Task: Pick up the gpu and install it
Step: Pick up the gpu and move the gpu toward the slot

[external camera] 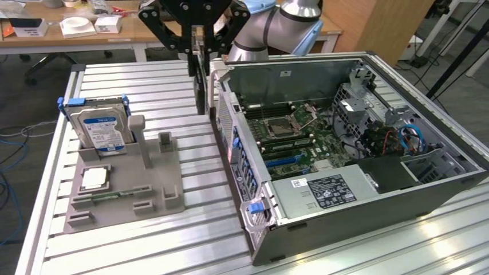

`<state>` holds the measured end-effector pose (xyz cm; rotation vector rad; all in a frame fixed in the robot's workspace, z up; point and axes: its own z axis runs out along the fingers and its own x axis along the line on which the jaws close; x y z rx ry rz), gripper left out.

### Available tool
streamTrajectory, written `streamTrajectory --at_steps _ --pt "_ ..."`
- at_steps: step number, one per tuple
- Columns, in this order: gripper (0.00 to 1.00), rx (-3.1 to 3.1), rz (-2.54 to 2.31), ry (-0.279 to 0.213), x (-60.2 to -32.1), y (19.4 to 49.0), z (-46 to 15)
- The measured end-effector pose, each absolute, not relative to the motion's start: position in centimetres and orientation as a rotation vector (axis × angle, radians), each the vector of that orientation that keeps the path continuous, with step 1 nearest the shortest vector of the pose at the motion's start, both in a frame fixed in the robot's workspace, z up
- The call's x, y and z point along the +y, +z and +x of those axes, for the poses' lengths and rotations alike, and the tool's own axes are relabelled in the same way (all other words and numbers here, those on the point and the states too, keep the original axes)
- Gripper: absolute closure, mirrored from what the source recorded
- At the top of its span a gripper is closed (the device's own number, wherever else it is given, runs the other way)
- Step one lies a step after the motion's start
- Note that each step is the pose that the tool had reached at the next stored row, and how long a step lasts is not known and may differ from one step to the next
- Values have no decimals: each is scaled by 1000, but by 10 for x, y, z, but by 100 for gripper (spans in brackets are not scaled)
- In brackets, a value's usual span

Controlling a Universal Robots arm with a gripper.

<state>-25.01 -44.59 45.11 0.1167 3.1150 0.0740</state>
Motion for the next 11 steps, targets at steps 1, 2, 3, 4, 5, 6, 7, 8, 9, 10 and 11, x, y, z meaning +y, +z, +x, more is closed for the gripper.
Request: streamTrajectory --at_steps 1,2,3,4,5,6,7,8,9,10,11 --pt "74 3115 117 74 -446 451 -248" --pt "74 3115 117 74 -446 451 -246" --pt "74 3115 117 74 -446 451 -245" --pt "74 3115 117 74 -446 451 -243" --pt "74 3115 117 74 -446 451 -241" --pt "74 3115 117 74 -446 451 -239" --pt "74 3115 117 74 -446 451 -237" --pt "74 3115 117 74 -446 451 -235" --pt "74 3115 117 74 -446 451 -234" --pt "74 3115 117 74 -446 451 -232" --pt "74 3115 117 74 -446 451 -230"
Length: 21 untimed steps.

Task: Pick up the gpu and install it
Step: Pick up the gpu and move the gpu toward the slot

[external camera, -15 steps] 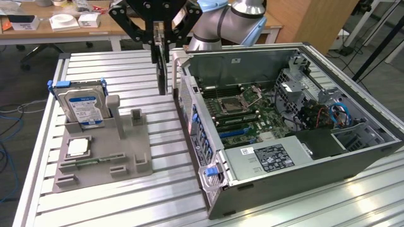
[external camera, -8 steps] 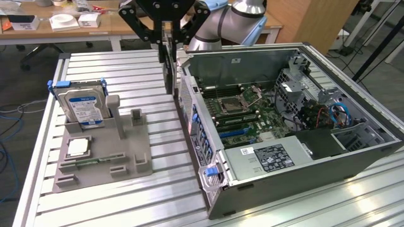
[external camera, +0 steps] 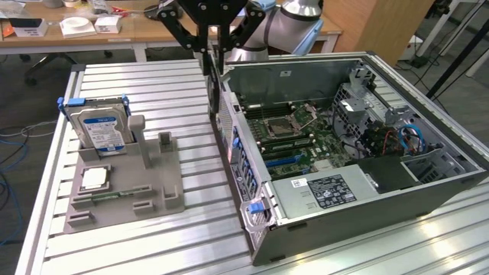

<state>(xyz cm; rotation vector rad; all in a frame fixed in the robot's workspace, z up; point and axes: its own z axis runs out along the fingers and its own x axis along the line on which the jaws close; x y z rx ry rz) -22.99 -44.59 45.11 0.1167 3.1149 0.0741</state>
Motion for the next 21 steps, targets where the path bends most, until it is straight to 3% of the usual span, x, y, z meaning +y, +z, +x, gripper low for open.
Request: streamTrajectory --at_steps 21 --pt "74 3115 117 74 -446 451 -212"
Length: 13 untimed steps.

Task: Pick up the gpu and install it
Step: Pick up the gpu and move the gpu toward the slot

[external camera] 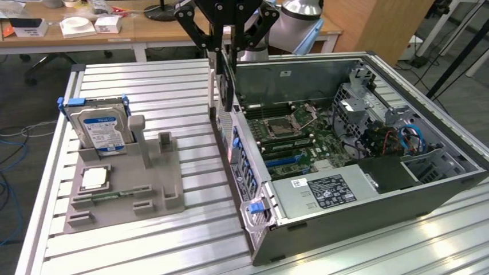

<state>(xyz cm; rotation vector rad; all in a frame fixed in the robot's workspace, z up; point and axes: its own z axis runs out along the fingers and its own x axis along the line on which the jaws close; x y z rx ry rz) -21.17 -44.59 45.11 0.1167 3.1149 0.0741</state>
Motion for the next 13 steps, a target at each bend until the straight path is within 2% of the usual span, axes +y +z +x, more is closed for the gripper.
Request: streamTrajectory --at_steps 13 --pt "74 3115 117 74 -446 451 -202"
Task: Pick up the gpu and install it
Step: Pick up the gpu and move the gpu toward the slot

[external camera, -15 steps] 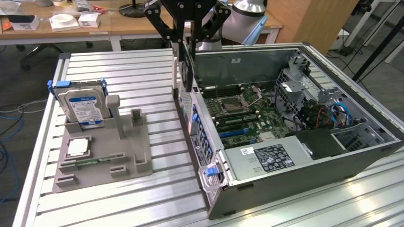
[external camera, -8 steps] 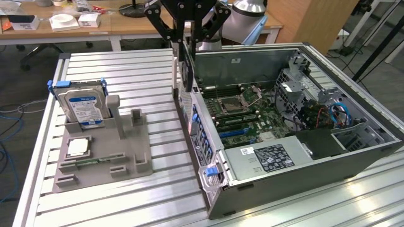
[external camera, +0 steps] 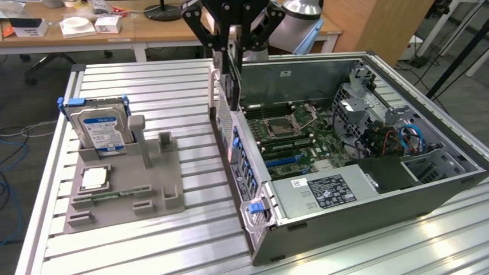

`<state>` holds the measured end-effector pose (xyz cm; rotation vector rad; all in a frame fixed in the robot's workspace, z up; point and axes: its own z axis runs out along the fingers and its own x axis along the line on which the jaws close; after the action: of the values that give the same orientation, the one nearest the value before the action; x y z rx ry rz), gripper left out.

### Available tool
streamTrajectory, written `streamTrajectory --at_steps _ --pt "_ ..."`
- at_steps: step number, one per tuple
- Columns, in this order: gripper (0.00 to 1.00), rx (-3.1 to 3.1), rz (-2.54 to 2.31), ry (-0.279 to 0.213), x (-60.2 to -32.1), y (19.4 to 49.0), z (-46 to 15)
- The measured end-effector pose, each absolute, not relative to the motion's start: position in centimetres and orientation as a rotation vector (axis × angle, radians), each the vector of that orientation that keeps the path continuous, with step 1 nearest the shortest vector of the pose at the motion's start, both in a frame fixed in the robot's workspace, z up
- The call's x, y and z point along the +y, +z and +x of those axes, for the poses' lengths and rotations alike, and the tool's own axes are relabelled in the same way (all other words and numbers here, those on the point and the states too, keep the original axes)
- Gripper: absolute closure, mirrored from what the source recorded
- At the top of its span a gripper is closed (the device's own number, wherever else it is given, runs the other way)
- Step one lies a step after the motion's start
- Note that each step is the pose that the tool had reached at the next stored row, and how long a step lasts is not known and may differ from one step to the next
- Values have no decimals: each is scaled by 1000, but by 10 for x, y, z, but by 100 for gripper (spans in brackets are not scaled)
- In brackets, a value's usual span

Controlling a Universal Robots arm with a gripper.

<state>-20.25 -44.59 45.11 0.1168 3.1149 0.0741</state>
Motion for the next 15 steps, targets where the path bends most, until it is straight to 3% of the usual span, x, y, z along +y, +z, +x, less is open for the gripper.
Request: streamTrajectory --at_steps 15 --pt "74 3115 117 74 -446 451 -198"
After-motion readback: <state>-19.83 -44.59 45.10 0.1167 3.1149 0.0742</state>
